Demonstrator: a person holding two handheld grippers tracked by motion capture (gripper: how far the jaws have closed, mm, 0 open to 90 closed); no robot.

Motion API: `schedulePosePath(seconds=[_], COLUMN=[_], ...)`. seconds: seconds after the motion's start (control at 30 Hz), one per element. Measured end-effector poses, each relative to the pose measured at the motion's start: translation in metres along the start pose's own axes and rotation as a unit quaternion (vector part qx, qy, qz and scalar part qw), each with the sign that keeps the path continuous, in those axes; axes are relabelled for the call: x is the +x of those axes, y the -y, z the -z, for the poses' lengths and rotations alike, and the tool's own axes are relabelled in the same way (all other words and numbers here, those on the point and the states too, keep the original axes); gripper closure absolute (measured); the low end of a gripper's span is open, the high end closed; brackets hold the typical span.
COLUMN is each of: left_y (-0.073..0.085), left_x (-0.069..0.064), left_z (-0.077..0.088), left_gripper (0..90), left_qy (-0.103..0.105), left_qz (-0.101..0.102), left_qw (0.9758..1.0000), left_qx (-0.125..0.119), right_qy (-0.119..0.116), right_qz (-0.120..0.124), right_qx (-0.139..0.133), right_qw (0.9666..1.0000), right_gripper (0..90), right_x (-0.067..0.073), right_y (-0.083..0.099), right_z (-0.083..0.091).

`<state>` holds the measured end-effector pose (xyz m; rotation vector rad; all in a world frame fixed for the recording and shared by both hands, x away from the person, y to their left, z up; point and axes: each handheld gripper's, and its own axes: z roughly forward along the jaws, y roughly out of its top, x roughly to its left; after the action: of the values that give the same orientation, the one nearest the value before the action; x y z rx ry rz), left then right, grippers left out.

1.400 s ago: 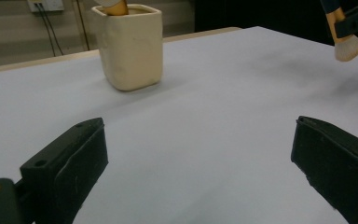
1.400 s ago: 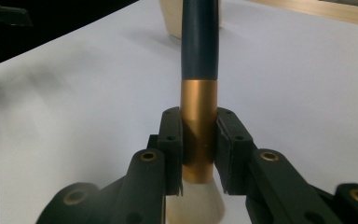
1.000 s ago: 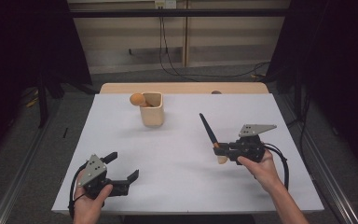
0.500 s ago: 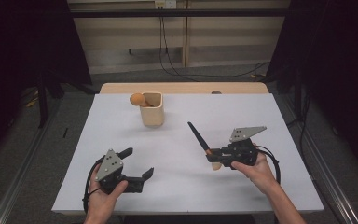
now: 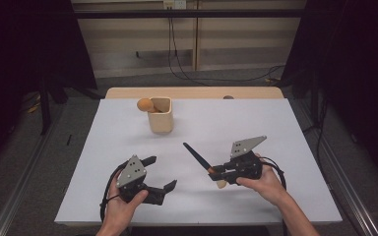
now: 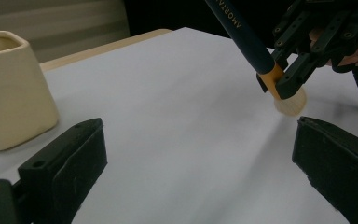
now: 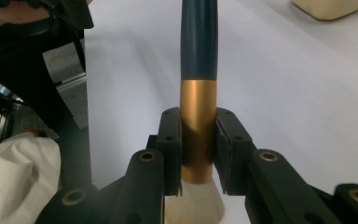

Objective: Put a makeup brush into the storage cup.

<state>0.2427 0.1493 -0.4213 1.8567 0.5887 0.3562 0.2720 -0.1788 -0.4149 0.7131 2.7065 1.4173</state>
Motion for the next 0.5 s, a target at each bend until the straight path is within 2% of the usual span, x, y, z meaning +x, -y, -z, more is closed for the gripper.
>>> schedulePosePath(seconds=[0.13, 0.2, 0.27, 0.37, 0.5], left_y=[-0.008, -0.009, -0.010, -0.012, -0.016], left_x=[-0.001, -0.001, -0.002, -0.002, 0.000], left_z=[-0.004, -0.004, -0.005, -0.006, -0.008], left_gripper=[2.7, 2.7, 2.7, 2.8, 2.8], left_qy=[0.016, 0.019, 0.017, 0.023, 0.047], left_qz=[-0.006, -0.010, -0.018, -0.022, -0.018], left_qw=[0.9998, 0.9998, 0.9997, 0.9994, 0.9983], left_qx=[0.004, 0.003, -0.001, 0.014, 0.028], right_qy=[-0.006, -0.012, -0.009, -0.016, -0.025], right_qz=[0.021, 0.032, 0.048, 0.058, 0.070], right_qx=[0.010, 0.023, 0.048, 0.071, 0.100], right_qw=[0.9997, 0.9992, 0.9976, 0.9957, 0.9922], right_gripper=[73.8, 73.8, 73.8, 73.8, 73.7], right_x=[0.005, 0.009, 0.012, 0.012, 0.013], right_y=[-0.006, -0.009, -0.013, -0.017, -0.022], right_z=[0.001, 0.002, 0.002, 0.000, -0.004])
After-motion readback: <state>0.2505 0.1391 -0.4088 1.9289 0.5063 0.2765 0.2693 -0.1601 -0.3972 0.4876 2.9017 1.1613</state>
